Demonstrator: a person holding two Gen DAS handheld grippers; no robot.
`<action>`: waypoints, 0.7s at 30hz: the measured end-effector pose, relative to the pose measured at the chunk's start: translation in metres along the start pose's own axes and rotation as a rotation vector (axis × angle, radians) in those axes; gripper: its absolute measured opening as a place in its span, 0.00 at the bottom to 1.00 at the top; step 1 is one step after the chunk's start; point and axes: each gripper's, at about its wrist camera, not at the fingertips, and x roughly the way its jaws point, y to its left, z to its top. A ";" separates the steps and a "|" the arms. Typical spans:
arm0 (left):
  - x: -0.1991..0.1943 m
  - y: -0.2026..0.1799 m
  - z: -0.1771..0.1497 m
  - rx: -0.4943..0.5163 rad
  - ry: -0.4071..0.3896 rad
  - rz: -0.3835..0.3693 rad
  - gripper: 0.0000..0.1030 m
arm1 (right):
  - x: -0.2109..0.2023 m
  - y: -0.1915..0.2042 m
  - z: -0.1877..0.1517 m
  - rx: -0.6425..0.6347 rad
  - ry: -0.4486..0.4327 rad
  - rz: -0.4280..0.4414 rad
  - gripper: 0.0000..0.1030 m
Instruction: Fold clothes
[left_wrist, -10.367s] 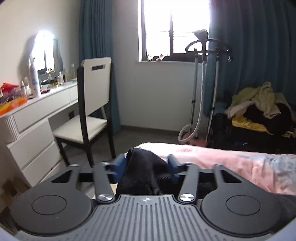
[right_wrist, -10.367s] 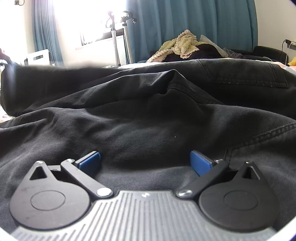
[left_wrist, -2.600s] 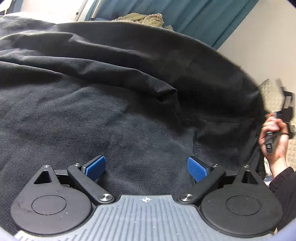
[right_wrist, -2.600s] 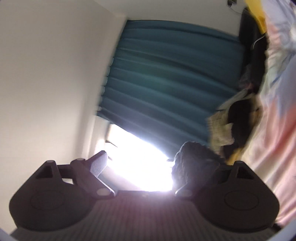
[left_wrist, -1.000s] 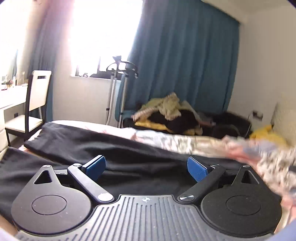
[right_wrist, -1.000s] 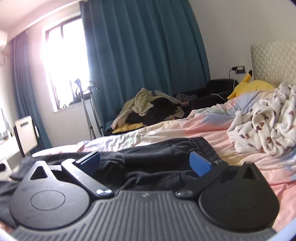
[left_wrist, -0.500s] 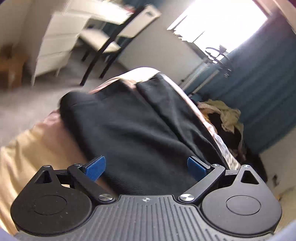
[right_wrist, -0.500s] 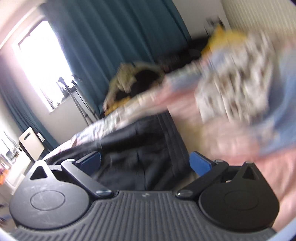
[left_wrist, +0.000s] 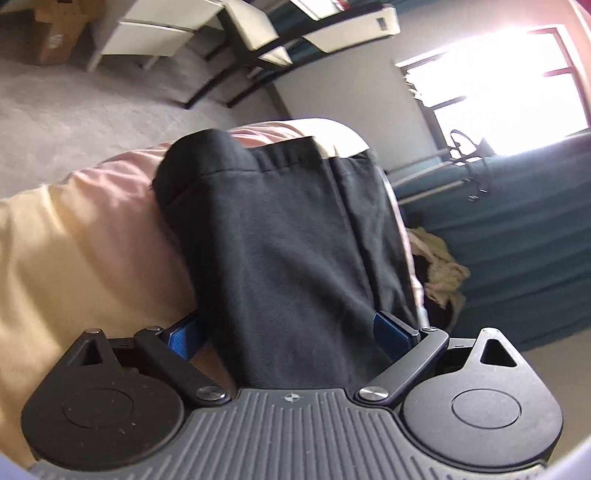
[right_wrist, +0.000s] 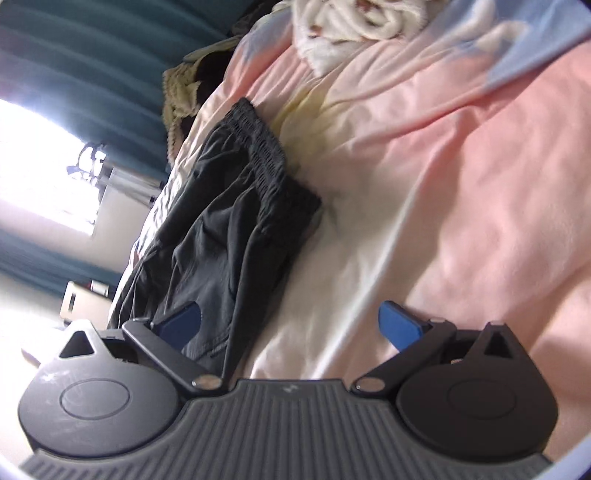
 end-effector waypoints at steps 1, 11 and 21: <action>0.000 0.000 0.000 0.015 0.012 -0.012 0.89 | 0.002 0.000 0.002 0.009 0.001 0.002 1.00; 0.014 -0.012 0.001 0.103 0.066 -0.008 0.85 | 0.044 0.038 0.029 -0.070 -0.013 -0.021 0.95; 0.035 -0.037 -0.004 0.208 0.084 0.114 0.84 | 0.099 0.052 0.045 -0.026 -0.037 -0.128 0.95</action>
